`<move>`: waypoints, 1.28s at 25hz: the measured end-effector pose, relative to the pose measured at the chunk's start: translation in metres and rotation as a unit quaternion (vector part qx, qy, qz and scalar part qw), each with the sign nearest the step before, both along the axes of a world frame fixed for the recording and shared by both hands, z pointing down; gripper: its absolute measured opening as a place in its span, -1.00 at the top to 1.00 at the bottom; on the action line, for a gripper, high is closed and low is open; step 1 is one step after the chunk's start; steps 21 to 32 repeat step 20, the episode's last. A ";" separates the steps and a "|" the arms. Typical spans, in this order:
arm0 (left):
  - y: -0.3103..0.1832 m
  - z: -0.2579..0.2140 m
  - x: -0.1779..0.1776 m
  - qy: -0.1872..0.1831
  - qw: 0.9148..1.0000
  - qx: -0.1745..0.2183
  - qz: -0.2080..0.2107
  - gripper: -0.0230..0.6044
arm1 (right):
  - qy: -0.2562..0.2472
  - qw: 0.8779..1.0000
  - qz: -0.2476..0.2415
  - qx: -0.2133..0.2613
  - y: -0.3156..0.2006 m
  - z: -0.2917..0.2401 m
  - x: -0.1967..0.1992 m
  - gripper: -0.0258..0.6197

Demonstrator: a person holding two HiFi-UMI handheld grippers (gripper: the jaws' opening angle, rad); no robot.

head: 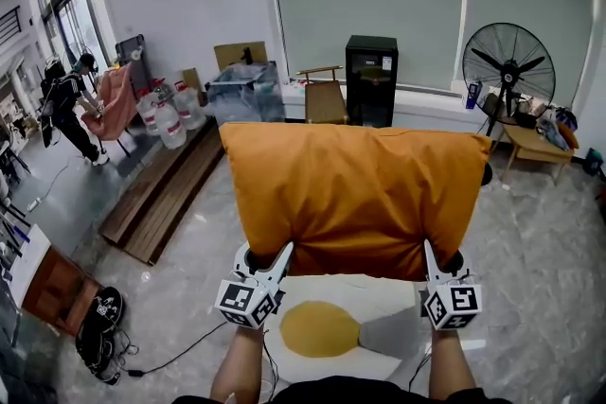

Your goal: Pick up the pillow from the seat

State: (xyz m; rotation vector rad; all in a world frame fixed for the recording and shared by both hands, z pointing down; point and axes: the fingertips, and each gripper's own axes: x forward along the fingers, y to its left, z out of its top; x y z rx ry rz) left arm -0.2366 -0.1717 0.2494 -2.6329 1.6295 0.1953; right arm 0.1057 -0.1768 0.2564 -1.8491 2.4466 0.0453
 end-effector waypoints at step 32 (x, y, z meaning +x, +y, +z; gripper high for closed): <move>0.000 -0.001 -0.007 0.012 1.000 0.002 -0.022 0.15 | 0.007 1.000 -0.004 0.003 -0.003 -0.008 -0.008 0.38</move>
